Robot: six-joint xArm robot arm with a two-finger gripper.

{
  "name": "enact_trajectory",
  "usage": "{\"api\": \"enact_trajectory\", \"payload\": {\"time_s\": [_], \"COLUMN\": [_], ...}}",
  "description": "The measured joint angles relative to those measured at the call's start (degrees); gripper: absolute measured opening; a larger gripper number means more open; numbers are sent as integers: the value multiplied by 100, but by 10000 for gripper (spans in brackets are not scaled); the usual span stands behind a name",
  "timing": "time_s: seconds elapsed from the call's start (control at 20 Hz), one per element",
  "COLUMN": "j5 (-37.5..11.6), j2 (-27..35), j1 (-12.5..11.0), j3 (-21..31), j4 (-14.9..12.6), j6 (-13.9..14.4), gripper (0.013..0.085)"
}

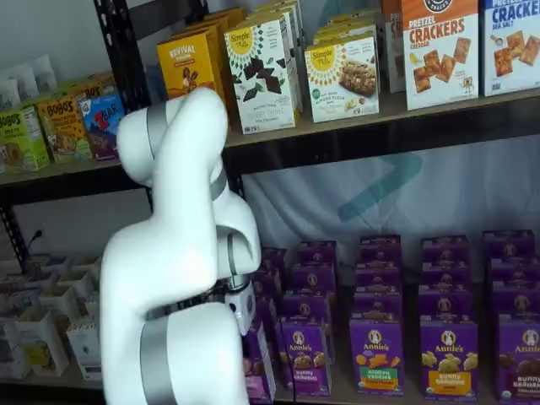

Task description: Pick up the purple box with a pink patch in the middle, on the bottom shelf, the first box from the left

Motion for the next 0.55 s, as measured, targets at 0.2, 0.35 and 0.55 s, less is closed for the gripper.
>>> {"api": "enact_trajectory", "payload": {"time_s": [0.2, 0.35, 0.55], "j5": [92, 166, 135], "j2": [-334, -550, -754], "j1": [15, 27, 46], "j3": [323, 523, 744], "j4": [89, 113, 128], "j6": [-67, -75, -72], "gripper": [290, 290, 290]}}
